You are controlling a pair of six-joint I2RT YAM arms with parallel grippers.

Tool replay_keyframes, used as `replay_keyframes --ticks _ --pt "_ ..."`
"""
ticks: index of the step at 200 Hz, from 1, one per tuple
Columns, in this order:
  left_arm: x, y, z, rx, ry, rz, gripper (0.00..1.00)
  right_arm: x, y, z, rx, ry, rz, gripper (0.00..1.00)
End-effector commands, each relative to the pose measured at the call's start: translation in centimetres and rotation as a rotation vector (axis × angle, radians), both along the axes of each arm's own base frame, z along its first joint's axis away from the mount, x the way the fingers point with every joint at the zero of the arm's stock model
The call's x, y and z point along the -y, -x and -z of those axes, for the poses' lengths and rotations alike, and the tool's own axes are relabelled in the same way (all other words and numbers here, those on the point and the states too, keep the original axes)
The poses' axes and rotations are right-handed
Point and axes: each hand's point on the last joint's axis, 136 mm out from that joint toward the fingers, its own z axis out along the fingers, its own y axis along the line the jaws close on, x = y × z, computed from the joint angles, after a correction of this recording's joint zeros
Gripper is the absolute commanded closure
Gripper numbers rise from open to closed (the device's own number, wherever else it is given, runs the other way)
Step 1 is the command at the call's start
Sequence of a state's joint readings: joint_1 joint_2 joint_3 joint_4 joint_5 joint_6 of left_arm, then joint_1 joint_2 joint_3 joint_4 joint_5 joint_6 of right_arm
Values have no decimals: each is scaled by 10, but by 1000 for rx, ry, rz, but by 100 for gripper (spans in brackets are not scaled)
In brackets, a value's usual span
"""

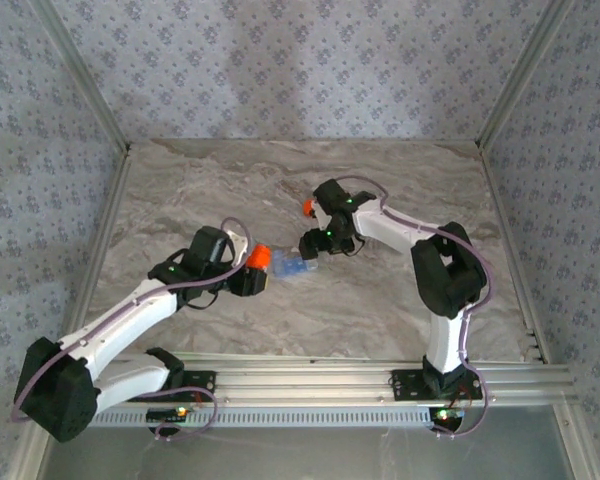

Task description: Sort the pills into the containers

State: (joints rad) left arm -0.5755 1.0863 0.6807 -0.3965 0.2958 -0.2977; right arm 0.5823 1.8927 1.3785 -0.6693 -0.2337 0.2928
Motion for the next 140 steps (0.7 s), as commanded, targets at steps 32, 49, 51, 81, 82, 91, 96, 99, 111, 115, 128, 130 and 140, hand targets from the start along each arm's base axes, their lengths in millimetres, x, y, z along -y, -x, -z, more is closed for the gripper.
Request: replay_keyframes --ticks 32,49,51,81,82,91,96,99,111,115,128,130,140 --pt "11 6 11 -35 -7 70 100 10 -10 9 -33 -80 109 23" --pt "14 4 15 -41 -8 77 100 10 -11 9 -27 -87 112 23" --pt "14 4 15 -43 -8 78 100 10 -12 9 -26 -87 112 23" --pt "20 3 21 -55 -11 102 100 8 -16 10 -6 -94 110 23" --pt "20 2 21 -55 -10 103 100 8 -16 10 -5 -93 111 23" --pt "21 2 23 -59 -12 109 100 7 -16 11 -5 -91 109 23" --pt "22 1 24 -61 -14 113 100 7 -17 11 -5 -91 112 23" --pt "23 1 24 -62 -13 114 100 7 -16 12 -6 -90 111 23" --pt "24 0 25 -66 -15 121 100 7 -17 13 -8 -91 111 23" --pt "24 0 26 -67 -16 122 100 6 -17 13 -7 -91 110 23" --pt "26 -1 28 -72 -17 128 100 6 -16 15 -9 -88 108 24" --pt "26 -1 28 -72 -17 129 100 6 -16 15 -9 -89 108 24" --pt "27 -1 29 -75 -16 135 100 5 -16 16 -9 -87 104 24"
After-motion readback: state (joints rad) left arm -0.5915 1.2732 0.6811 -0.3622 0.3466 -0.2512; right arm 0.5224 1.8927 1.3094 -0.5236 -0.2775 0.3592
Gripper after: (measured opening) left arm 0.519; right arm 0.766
